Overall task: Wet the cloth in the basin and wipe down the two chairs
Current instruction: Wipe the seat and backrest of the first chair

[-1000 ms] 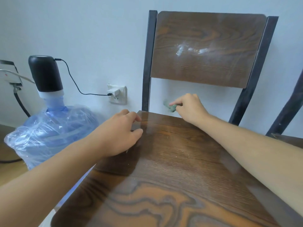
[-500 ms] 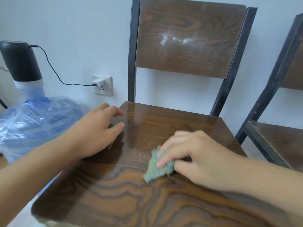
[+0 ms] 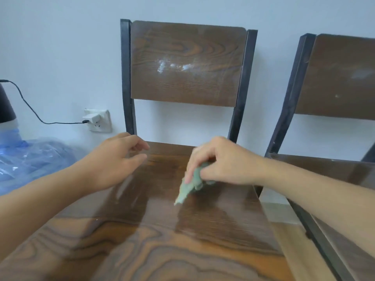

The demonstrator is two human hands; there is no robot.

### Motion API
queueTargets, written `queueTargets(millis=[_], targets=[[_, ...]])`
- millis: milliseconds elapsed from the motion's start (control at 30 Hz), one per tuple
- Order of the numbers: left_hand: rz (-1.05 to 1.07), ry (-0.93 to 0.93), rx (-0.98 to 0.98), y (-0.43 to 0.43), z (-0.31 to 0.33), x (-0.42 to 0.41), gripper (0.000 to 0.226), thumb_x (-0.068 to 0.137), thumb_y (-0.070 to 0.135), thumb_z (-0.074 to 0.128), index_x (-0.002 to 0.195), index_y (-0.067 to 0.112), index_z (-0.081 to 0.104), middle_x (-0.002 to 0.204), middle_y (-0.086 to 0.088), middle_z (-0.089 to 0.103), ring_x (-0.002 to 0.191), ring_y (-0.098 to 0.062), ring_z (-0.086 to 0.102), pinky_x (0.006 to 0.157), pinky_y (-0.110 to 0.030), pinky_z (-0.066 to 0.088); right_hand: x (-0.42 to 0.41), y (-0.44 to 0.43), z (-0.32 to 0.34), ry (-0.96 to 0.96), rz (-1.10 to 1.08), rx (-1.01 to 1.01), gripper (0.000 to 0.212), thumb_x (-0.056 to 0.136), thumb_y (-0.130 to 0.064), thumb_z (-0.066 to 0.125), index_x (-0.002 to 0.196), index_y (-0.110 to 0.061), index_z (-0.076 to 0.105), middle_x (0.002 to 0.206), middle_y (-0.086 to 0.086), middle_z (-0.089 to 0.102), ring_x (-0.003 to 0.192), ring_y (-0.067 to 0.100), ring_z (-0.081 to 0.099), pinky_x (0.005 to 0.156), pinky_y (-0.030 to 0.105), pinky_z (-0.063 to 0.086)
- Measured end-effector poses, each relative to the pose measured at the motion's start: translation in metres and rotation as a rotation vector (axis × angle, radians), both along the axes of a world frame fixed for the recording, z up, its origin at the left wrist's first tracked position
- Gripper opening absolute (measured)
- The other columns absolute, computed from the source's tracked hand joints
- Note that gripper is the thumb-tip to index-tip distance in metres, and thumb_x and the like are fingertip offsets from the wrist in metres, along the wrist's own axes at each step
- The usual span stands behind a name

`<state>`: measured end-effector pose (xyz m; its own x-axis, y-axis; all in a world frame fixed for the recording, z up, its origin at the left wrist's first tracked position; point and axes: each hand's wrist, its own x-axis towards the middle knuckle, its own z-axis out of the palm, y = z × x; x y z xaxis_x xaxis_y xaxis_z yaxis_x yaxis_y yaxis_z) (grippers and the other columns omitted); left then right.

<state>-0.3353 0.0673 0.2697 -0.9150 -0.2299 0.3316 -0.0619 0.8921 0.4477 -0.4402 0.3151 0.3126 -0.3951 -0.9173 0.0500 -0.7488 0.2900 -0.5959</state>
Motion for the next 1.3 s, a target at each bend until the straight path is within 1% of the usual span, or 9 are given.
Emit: queueTargets(millis=[100, 267, 533, 767, 867, 933, 1100, 1200, 1300], targets=[[0.036, -0.025, 0.023, 0.007, 0.003, -0.021, 0.021, 0.095, 0.023, 0.059, 0.113, 0.024, 0.07, 0.113, 0.004, 0.065, 0.1, -0.007, 0.06, 0.081, -0.011, 0.04, -0.09, -0.033, -0.014, 0.282, -0.312, -0.018, 0.045, 0.082, 0.006, 0.052, 0.095, -0.023, 0.084, 0.097, 0.003, 0.077, 0.099, 0.022, 0.066, 0.09, 0.039, 0.058], [0.008, -0.052, 0.081, 0.032, 0.007, -0.059, 0.017, 0.095, 0.026, 0.058, 0.106, 0.028, 0.07, 0.107, 0.007, 0.065, 0.097, -0.014, 0.065, 0.083, -0.034, 0.053, -0.13, -0.012, -0.048, 0.381, -0.431, 0.057, 0.048, 0.088, 0.006, 0.047, 0.108, -0.02, 0.081, 0.118, 0.008, 0.074, 0.117, 0.026, 0.063, 0.102, 0.041, 0.054], [-0.047, -0.062, 0.114, 0.055, -0.004, -0.084, 0.022, 0.097, 0.027, 0.057, 0.116, 0.024, 0.069, 0.113, 0.004, 0.065, 0.108, -0.015, 0.061, 0.09, -0.028, 0.043, -0.083, 0.073, -0.045, 0.385, -0.307, 0.127, 0.03, 0.098, -0.007, 0.059, 0.11, -0.024, 0.08, 0.116, -0.007, 0.071, 0.109, 0.007, 0.062, 0.098, 0.029, 0.055], [0.133, 0.163, 0.304, 0.013, 0.004, -0.076, 0.021, 0.091, 0.017, 0.057, 0.101, 0.028, 0.071, 0.096, 0.007, 0.071, 0.094, -0.015, 0.065, 0.078, -0.028, 0.048, -0.078, 0.099, 0.01, 0.517, -0.121, 0.577, 0.048, 0.083, 0.003, 0.046, 0.096, -0.028, 0.08, 0.102, -0.016, 0.066, 0.1, 0.005, 0.059, 0.091, 0.036, 0.055], [0.325, 0.328, 0.416, -0.019, 0.014, -0.08, 0.03, 0.088, 0.022, 0.058, 0.118, 0.025, 0.059, 0.101, -0.001, 0.064, 0.092, -0.025, 0.063, 0.077, -0.041, 0.048, -0.091, 0.069, 0.038, 0.621, -0.076, 0.351, 0.053, 0.083, 0.009, 0.049, 0.101, -0.029, 0.082, 0.109, -0.011, 0.067, 0.102, 0.005, 0.058, 0.092, 0.035, 0.054], [0.447, 0.404, 0.445, -0.043, 0.027, -0.085, 0.052, 0.085, 0.036, 0.057, 0.134, 0.021, 0.05, 0.119, -0.005, 0.058, 0.106, -0.029, 0.06, 0.089, -0.049, 0.049, -0.107, 0.041, 0.06, 0.864, -0.045, 0.062, 0.046, 0.082, 0.01, 0.056, 0.106, -0.019, 0.082, 0.117, 0.005, 0.068, 0.107, 0.021, 0.061, 0.091, 0.041, 0.056], [0.506, 0.448, 0.722, -0.089, 0.069, -0.116, 0.069, 0.093, 0.053, 0.038, 0.149, 0.014, 0.039, 0.135, -0.005, 0.054, 0.122, -0.029, 0.051, 0.109, -0.046, 0.035, -0.157, -0.034, 0.123, 1.214, -0.358, -0.44, 0.026, 0.093, -0.019, 0.067, 0.109, -0.001, 0.076, 0.12, 0.017, 0.065, 0.11, 0.036, 0.055, 0.093, 0.043, 0.053], [0.366, 0.329, 0.949, -0.099, 0.066, -0.137, 0.063, 0.097, 0.057, 0.029, 0.134, 0.014, 0.054, 0.13, -0.009, 0.065, 0.119, -0.032, 0.059, 0.113, -0.053, 0.037, -0.171, -0.066, 0.112, 1.289, -0.368, -0.517, 0.009, 0.091, -0.004, 0.072, 0.097, 0.001, 0.076, 0.109, 0.015, 0.069, 0.101, 0.034, 0.057, 0.086, 0.043, 0.056], [0.304, 0.322, 1.018, -0.097, 0.052, -0.159, 0.061, 0.099, 0.054, 0.03, 0.101, 0.009, 0.071, 0.1, -0.016, 0.077, 0.103, -0.034, 0.067, 0.103, -0.046, 0.046, -0.158, -0.079, 0.061, 1.366, 0.017, -0.287, 0.012, 0.091, 0.007, 0.066, 0.096, 0.0, 0.074, 0.105, 0.016, 0.07, 0.098, 0.033, 0.06, 0.085, 0.039, 0.055]])
